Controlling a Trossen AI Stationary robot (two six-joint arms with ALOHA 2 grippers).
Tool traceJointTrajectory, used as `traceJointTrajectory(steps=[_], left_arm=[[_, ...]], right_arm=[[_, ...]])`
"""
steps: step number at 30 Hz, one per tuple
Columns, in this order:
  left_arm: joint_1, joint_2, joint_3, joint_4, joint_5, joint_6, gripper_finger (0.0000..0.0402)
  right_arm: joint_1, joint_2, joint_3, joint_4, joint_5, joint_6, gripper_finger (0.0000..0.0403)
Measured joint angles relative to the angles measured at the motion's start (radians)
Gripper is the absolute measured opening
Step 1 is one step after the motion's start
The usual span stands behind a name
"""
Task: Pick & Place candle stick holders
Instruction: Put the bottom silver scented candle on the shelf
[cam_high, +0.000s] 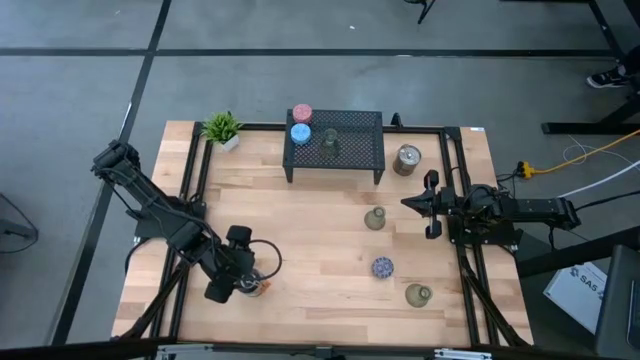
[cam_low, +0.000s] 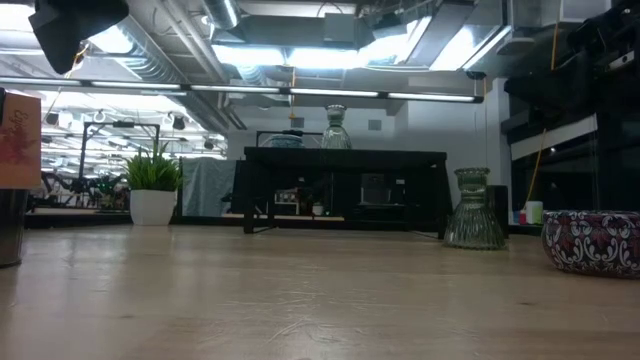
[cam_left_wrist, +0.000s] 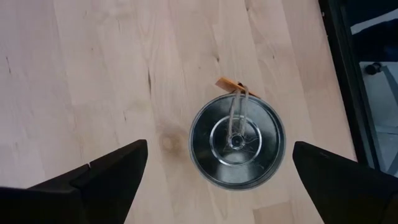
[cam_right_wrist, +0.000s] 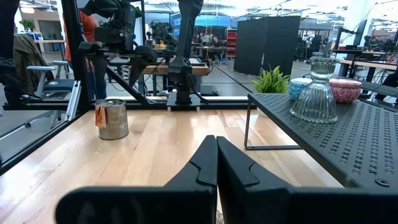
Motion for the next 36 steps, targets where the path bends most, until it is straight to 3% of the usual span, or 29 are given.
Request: traceJointTrajectory(steps=[7, 36], left_arm=[[0.000, 0.000, 0.000, 0.000, 0.063, 0.024, 0.0400], [0.019, 0.000, 0.000, 0.000, 0.077, 0.056, 0.0400]], right_arm=[[0.000, 0.000, 0.000, 0.000, 0.000, 0.000, 0.0000], [0.000, 0.000, 0.000, 0.000, 0.000, 0.000, 0.0000]])
